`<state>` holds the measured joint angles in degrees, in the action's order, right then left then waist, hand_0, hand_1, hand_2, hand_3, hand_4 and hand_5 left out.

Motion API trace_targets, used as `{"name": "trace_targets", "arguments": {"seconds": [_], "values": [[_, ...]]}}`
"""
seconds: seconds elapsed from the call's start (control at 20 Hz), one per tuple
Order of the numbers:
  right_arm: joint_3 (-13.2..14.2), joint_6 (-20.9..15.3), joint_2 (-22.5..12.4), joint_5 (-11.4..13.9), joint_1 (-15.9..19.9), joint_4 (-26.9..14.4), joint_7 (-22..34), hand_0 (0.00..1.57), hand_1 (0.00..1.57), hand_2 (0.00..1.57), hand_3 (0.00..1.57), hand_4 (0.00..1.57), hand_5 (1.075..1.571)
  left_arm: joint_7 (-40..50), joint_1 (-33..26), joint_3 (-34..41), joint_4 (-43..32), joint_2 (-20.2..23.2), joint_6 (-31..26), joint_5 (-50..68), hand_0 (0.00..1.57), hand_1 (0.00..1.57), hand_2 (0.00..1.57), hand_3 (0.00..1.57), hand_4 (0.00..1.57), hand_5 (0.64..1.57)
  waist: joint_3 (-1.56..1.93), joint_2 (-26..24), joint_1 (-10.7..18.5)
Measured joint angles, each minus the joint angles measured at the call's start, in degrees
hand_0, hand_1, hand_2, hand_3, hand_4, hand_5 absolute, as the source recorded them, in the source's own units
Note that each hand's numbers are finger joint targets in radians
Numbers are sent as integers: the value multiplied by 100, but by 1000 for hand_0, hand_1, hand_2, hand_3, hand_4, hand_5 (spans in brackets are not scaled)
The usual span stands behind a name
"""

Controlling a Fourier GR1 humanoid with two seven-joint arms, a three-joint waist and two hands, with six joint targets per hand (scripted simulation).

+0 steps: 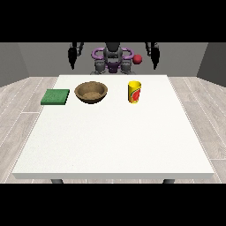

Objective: Pick the cup and pour the ball into the bowl, then pick the bowl and place it on the pad

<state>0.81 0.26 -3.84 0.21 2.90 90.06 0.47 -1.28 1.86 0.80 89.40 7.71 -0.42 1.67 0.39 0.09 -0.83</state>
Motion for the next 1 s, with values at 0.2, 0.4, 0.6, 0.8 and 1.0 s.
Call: {"name": "trace_targets", "arguments": {"seconds": [0.2,0.4,0.6,0.8,1.0], "values": [[35,5,-100,-23,47,264,235,0,0,0,0,616,1559,240,19,45,248,129,-13,20,0,0,0,0,0,1535,-6,-733,15],[181,65,-157,-267,-46,420,589,0,0,0,0,616,1560,873,1,-267,535,-160,229,178,0,0,0,0,0,1532,-16,-1312,-85],[449,149,-264,-637,-140,589,1010,0,0,0,0,570,1563,1844,163,-845,998,-537,933,225,0,0,0,0,0,1535,-26,-1522,-131],[629,209,-343,-848,-257,902,1173,0,0,0,0,517,1563,2333,299,-1139,1521,-680,1357,62,0,0,0,0,0,1527,-32,-1298,-101],[760,327,-372,-974,-316,1087,976,0,0,0,0,419,1562,2083,375,-1045,1626,-713,1350,17,0,0,0,0,0,1523,-36,-838,-132]]}}
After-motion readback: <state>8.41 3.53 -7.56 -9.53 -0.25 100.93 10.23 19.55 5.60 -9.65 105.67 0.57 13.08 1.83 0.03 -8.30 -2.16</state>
